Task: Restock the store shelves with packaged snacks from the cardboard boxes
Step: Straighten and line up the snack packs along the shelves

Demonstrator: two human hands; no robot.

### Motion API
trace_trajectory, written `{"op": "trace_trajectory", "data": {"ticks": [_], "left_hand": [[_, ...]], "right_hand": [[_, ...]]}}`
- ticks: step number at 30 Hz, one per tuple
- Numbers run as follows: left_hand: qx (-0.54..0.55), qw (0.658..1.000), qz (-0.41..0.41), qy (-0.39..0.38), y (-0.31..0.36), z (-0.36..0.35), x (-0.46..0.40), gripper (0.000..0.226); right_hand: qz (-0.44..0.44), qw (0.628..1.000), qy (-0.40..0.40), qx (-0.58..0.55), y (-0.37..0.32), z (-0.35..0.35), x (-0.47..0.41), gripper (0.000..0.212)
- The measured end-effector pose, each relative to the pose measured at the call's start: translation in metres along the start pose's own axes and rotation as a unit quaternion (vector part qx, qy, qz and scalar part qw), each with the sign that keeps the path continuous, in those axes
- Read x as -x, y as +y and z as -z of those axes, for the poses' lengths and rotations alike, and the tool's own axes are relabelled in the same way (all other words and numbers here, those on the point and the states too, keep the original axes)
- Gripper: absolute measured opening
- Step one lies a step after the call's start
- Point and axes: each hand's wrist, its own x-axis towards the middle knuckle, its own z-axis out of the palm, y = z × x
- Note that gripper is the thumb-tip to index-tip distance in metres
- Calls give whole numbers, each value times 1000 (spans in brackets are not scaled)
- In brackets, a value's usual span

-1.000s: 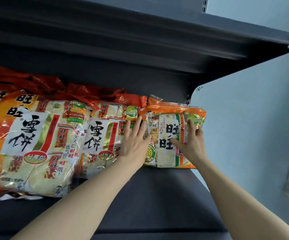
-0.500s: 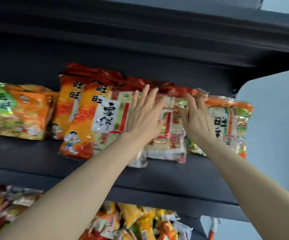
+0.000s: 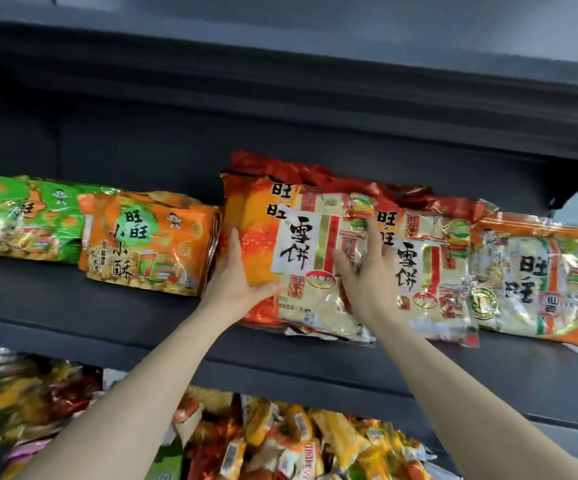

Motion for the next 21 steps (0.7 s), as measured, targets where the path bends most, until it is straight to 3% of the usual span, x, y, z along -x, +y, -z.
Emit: {"op": "trace_trajectory", "data": {"ticks": [3, 6, 11, 17, 21], "left_hand": [[-65, 997, -11, 44, -19, 17, -17, 140], [-134, 991, 10, 5, -30, 23, -26, 150], [-138, 990, -6, -13, -32, 20, -25, 148], [-187, 981, -30, -30, -29, 18, -22, 148], [-215, 968, -116, 62, -12, 13, -17, 136]], "right_hand": [[50, 998, -27, 3, -13, -31, -12, 80], [31, 987, -99, 126, -13, -55, -24, 81], [52, 948, -14, 314, -6, -66, -17, 68], [68, 941, -13, 331, 1, -63, -19, 67], [90, 944, -7, 317, 10, -36, -21, 61]]}}
